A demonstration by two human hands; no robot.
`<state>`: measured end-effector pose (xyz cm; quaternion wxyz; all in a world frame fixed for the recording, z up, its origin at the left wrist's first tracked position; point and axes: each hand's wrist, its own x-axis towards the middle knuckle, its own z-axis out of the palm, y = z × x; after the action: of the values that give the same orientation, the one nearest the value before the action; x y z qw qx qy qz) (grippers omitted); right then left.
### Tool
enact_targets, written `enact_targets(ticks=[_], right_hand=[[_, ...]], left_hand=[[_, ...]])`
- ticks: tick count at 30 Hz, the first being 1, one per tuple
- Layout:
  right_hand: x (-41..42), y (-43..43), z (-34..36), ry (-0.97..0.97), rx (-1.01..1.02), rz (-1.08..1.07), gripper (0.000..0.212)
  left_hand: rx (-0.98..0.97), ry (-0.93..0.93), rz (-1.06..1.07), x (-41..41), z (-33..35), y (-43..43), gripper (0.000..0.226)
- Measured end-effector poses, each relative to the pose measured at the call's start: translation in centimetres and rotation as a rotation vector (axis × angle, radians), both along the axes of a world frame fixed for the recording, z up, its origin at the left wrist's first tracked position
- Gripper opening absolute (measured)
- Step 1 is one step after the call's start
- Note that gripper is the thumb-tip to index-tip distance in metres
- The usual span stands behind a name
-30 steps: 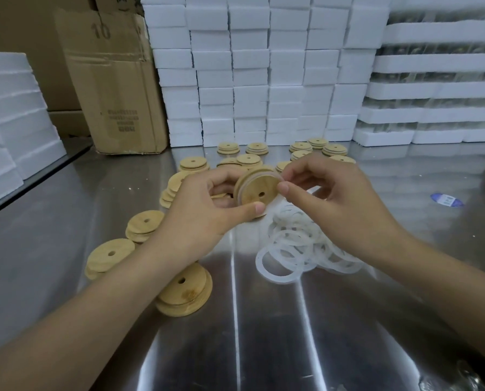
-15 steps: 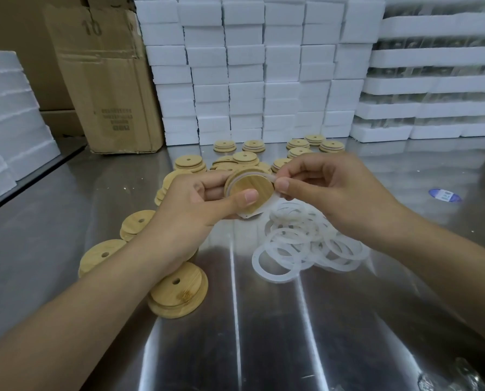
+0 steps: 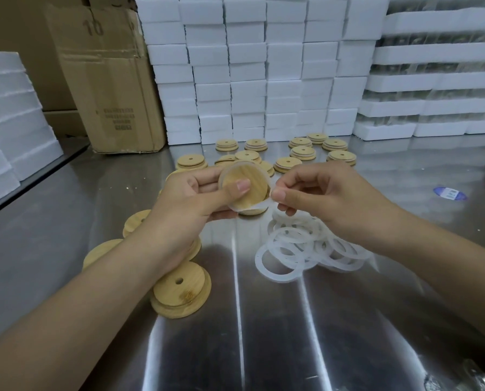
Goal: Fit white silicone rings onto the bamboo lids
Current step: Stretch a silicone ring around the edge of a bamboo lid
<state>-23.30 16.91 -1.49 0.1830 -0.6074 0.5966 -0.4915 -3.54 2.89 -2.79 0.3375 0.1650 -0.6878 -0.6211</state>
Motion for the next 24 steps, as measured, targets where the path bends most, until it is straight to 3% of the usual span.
enact_targets(ticks=[5,15,20,24], right_hand=[[0.3,0.1,0.2,-0.052,0.005,-0.009,0.012],[1.2,0.4,0.3,0.015,0.071,-0.117,0.016],[1.2,0.6,0.3,0.064,0.138,0.014,0.023],[1.2,0.7,0.8,0.041,0.102,0.113,0.019]], left_hand=[[0.089,0.004,-0.061,-0.1,0.1,0.5,0.040],[0.108,0.006,-0.048,-0.5,-0.5,1.0,0.043],[0.082,-0.008,0.003,-0.6,-0.4,1.1,0.035],[0.250,0.059,0.015,-0.6,-0.1,0.9,0.034]])
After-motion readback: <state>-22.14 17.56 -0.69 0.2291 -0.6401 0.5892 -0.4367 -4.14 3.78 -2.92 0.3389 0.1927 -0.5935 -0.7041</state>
